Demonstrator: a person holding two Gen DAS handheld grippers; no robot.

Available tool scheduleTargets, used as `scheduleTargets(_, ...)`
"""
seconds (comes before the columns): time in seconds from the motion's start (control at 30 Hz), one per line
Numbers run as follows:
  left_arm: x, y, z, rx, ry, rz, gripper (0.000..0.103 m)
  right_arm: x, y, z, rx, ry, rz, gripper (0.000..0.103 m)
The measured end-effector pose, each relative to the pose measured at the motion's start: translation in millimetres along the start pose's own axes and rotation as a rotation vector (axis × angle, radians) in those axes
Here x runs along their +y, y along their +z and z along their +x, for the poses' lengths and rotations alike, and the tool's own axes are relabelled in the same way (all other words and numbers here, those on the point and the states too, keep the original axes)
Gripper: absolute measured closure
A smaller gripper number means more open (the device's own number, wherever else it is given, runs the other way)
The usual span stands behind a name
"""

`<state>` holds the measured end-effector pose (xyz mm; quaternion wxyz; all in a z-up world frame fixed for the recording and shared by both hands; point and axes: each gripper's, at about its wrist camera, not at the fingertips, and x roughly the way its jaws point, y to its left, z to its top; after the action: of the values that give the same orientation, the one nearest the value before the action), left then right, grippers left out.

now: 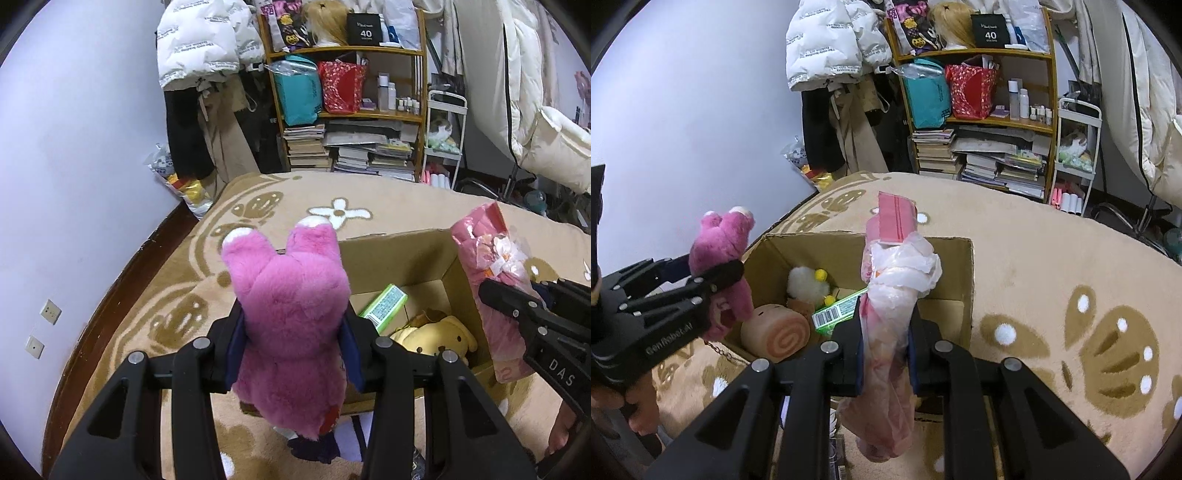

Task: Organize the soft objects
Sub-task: 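Lift the pink bear and pink bag and carry them over the box, then open both tools to drop the pink bear and pink bag into the box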

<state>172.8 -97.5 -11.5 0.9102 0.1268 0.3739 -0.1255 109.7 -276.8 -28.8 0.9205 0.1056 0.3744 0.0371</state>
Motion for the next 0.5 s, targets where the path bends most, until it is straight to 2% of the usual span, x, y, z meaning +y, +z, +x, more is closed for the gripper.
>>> scheduleTargets(0.5,5,-3,20,0.085,-0.044,-0.049,0.055,-4,1,17,0.078,-0.002,-0.005,0.076)
